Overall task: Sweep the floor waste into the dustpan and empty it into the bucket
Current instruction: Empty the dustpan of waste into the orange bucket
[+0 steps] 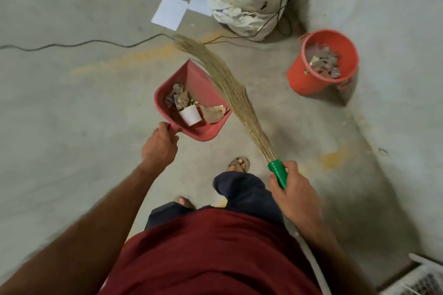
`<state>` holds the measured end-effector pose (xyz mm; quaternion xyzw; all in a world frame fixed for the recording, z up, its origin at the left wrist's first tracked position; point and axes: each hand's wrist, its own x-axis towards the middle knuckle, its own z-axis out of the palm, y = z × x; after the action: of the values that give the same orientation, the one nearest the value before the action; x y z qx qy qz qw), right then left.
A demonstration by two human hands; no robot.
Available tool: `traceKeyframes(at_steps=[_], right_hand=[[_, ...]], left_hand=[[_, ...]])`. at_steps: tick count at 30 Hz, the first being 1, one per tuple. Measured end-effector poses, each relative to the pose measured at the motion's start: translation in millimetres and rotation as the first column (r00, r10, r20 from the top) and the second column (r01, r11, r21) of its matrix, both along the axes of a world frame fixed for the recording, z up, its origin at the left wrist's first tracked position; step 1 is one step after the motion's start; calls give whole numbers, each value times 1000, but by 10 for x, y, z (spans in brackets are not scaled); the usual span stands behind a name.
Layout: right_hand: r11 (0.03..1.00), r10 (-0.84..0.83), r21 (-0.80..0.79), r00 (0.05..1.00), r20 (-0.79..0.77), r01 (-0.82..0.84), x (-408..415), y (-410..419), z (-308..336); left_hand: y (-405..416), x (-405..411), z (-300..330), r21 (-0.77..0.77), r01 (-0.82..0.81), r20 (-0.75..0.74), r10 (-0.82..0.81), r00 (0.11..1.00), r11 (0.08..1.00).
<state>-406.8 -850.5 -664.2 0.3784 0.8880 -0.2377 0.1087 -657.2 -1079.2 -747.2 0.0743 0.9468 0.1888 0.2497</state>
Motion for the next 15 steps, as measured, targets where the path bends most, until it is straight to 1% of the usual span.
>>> traceKeyframes(at_steps=[4,7,10,15], right_hand=[[993,-122,-11,992,-35,121,75,458,-41],[973,-227,-48,974,-23,225,159,828,-25],[944,-324,-73,946,-23,322,250,1192,-26],[905,-419,-80,908,-5,417,302,1827,46]], left_hand=[[909,-231,77,14,117,33,-117,993,993],[1526,-350,129,5,198,51,-198,979,980],[2064,-460,194,-26,252,56,-250,966,967],[2997,-621,295,5,315,44,-315,948,949]])
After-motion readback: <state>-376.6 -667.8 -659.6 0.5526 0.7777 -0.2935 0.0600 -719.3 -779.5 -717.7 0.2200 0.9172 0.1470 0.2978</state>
